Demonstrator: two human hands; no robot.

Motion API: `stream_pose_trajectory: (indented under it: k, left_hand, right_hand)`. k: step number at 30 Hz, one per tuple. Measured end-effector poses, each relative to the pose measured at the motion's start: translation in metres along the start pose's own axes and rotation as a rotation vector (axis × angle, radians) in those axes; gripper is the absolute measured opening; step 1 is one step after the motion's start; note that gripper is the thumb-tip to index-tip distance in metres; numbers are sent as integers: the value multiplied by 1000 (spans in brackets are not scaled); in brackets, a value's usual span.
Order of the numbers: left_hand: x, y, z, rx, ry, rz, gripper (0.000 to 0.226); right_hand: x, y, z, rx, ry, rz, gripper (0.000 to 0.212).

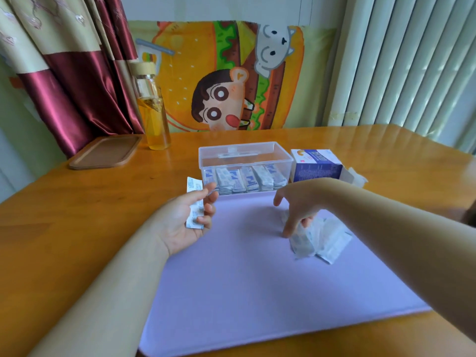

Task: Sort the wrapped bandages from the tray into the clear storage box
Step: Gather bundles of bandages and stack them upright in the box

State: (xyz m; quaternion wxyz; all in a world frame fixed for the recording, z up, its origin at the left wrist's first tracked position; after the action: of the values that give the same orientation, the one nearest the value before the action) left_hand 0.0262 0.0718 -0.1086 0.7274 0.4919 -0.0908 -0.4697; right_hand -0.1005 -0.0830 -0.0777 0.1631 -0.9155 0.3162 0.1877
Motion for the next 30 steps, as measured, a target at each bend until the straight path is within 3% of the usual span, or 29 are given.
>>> stream_pose_trajectory:
  k: [5,9,12,14,16,19,22,24,27,30]
  left_hand:
    - [2,-3,-2,46,3,-9,13]
    - [0,-7,2,207,-75,-10,17]
    - [-6,-11,7,362,-184,-19,39]
    - [-7,-13,8,477,-218,-11,29]
    - [-3,-11,4,532,-153,16,14]
    - [6,-7,-5,470,25,51,10]
    - [10,-3,-10,267,127,42,7]
    - [10,-3,-9,132,84,-11,13]
    - [11,-3,-9,109,51,-5,20]
    - [11,0,-11,258,139,109,19]
  right_hand:
    - [0,2,1,286,116,-91,66]
    - [-1,-10,-7,827,174,-214,42]
    - [-1,-26,-6,931,235,-311,14]
    - [2,-35,-4,994,329,-373,6]
    - [5,-42,-4,1088,428,-452,4]
    - [6,-49,-10,1222,513,-578,6]
    - [5,-50,-10,1102,641,-621,8]
    - [0,-54,-4,905,696,-669,9]
    - [-5,-69,9,558,633,-834,10]
    - [0,-74,21,339,493,-819,7]
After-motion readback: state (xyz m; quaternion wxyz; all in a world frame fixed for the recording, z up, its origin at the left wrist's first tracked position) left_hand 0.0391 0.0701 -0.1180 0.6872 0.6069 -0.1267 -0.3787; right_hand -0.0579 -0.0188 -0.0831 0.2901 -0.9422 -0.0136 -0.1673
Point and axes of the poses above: each hand's wrist, its own x-axis towards the middle knuckle, its own z-axis out of the palm, y = z × x, the point moved 4 cm from there along x, towards the middle knuckle
